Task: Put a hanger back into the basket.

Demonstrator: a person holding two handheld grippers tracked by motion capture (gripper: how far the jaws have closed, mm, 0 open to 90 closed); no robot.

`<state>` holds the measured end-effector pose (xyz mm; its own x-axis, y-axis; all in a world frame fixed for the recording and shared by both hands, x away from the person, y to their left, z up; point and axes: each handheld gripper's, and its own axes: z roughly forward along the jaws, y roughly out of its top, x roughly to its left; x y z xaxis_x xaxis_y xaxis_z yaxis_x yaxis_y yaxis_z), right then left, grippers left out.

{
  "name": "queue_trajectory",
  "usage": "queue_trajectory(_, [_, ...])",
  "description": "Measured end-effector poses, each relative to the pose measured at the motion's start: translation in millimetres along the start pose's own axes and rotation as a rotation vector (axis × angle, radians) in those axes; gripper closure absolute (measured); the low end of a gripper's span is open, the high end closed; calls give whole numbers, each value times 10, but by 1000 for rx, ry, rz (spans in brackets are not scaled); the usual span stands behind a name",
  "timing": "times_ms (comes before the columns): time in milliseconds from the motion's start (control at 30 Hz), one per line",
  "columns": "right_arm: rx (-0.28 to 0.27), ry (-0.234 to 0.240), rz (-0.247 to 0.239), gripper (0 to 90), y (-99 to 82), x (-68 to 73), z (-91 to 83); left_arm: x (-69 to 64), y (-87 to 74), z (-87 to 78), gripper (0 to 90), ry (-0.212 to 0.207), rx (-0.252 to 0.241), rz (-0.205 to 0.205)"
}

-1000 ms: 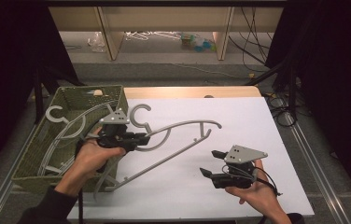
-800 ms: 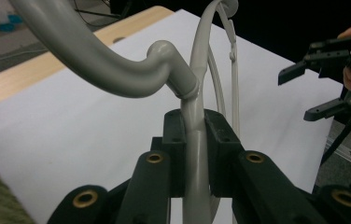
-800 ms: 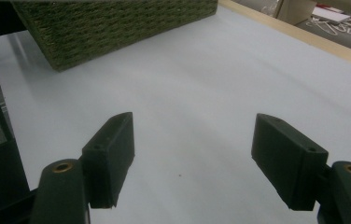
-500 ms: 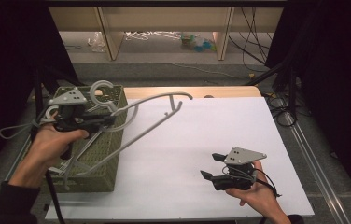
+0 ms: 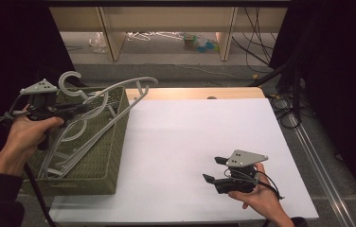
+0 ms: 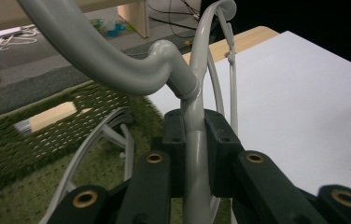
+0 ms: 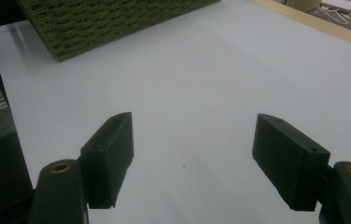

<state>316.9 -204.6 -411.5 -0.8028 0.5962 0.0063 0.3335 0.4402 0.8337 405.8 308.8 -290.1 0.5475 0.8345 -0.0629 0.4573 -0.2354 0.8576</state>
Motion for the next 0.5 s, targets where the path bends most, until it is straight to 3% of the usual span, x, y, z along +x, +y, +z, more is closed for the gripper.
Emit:
queue_trajectory(267, [5, 2, 9, 262, -16, -12, 27, 351, -124, -40, 796, 78, -16, -56])
queue_trajectory(500, [12, 11, 4, 255, -31, -11, 57, 582, -247, -46, 796, 129, -8, -74])
